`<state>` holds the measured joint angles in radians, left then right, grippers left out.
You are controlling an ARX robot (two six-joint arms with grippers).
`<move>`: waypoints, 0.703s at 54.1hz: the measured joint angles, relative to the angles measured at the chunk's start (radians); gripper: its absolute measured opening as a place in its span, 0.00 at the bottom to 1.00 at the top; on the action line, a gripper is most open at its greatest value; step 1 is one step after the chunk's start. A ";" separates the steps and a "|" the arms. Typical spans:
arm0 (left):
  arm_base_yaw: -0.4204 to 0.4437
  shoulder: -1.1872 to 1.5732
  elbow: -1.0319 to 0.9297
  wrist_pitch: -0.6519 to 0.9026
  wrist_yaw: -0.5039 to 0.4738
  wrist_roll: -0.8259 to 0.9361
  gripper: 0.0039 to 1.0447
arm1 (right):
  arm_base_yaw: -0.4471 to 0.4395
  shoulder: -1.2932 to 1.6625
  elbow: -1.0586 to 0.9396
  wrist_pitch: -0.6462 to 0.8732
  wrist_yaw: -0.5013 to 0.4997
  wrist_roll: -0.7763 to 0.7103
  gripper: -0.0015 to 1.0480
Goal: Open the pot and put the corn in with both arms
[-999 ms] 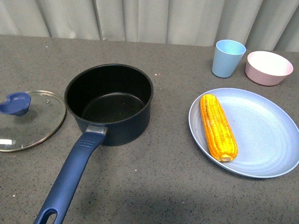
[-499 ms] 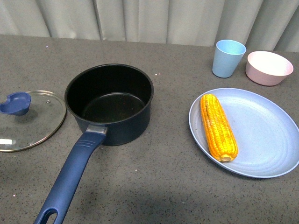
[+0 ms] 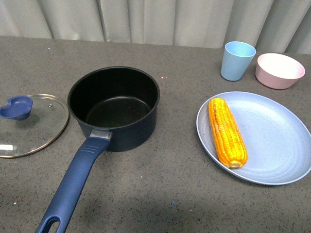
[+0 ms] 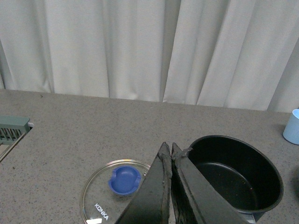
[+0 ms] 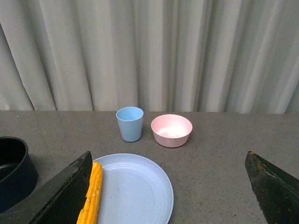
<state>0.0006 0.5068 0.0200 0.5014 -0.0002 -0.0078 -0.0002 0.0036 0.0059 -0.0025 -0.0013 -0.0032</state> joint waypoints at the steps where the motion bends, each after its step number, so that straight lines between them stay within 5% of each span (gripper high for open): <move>1: 0.000 -0.012 0.000 -0.011 0.000 0.000 0.03 | 0.000 0.000 0.000 0.000 0.000 0.000 0.91; 38: 0.000 -0.301 0.000 -0.290 0.000 0.000 0.03 | 0.000 0.000 0.000 0.000 0.000 0.000 0.91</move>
<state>0.0006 0.2058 0.0196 0.2111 -0.0002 -0.0074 -0.0006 0.0036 0.0059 -0.0025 -0.0013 -0.0032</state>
